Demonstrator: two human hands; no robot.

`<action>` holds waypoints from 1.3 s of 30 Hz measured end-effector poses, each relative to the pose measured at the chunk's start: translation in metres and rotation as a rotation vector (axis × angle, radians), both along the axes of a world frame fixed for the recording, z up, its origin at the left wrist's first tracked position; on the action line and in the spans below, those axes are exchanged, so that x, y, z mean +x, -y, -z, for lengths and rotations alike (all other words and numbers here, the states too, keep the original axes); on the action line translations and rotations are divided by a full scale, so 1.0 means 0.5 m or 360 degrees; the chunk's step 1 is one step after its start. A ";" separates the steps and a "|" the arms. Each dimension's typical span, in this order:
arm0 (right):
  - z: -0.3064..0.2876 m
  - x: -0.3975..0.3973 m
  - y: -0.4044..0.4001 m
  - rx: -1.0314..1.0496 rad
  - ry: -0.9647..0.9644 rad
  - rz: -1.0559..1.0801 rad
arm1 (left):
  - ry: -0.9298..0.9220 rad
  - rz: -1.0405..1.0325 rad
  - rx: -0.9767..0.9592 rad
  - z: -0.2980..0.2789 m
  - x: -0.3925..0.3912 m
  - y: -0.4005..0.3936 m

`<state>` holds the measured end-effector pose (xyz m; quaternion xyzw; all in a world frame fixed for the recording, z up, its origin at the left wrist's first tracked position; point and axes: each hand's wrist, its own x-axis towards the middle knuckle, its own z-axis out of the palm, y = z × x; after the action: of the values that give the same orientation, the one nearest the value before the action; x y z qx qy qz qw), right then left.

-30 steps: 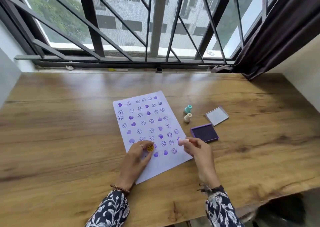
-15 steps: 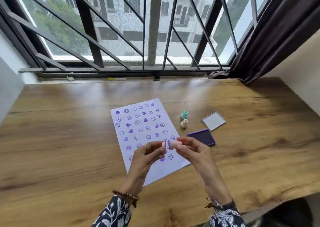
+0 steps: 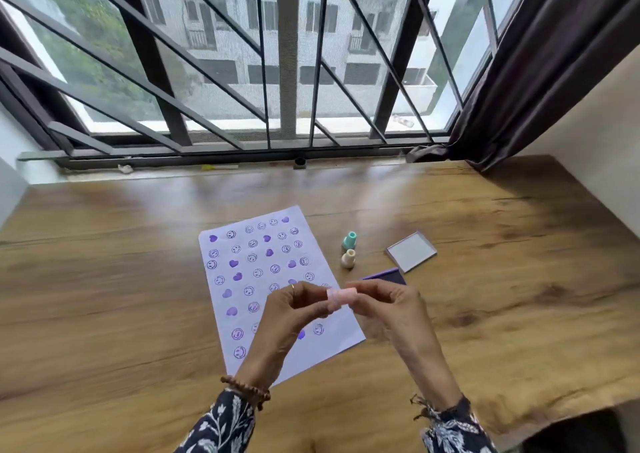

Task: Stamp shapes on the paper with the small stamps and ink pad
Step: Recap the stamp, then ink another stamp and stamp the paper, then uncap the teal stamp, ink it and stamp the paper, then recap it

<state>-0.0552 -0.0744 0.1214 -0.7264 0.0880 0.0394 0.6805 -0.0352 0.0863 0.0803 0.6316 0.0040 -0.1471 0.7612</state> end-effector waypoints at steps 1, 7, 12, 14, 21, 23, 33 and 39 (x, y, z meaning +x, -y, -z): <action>0.006 0.006 0.006 -0.0024 -0.0027 0.0013 | 0.0026 -0.0002 0.0040 0.000 0.005 0.006; 0.068 0.054 0.046 -0.0185 -0.0241 0.0197 | 0.0216 0.0036 0.0381 0.022 0.060 0.060; 0.082 0.137 0.083 -0.0873 0.0038 0.0274 | 0.0458 -0.0170 0.0669 0.065 0.133 0.099; 0.087 0.170 0.089 -0.1132 0.0105 0.0207 | 0.0604 -0.0244 0.1043 0.088 0.169 0.100; 0.136 0.216 0.087 -0.1691 0.0219 -0.0013 | 0.0865 -0.0060 0.1582 0.143 0.223 0.109; 0.144 0.218 0.089 -0.1670 0.0189 -0.0029 | 0.0873 -0.0104 0.1595 0.158 0.220 0.108; 0.139 0.280 0.063 -0.1693 0.0283 -0.0152 | 0.0856 -0.0166 0.1498 0.179 0.224 0.101; 0.119 0.279 0.064 -0.1110 0.0184 -0.0053 | 0.0572 -0.0249 0.1024 0.131 0.222 0.102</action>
<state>0.0841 -0.1063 0.0621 -0.9174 0.0456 -0.0232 0.3946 0.0758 0.0353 0.0150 0.8520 -0.0352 0.0335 0.5213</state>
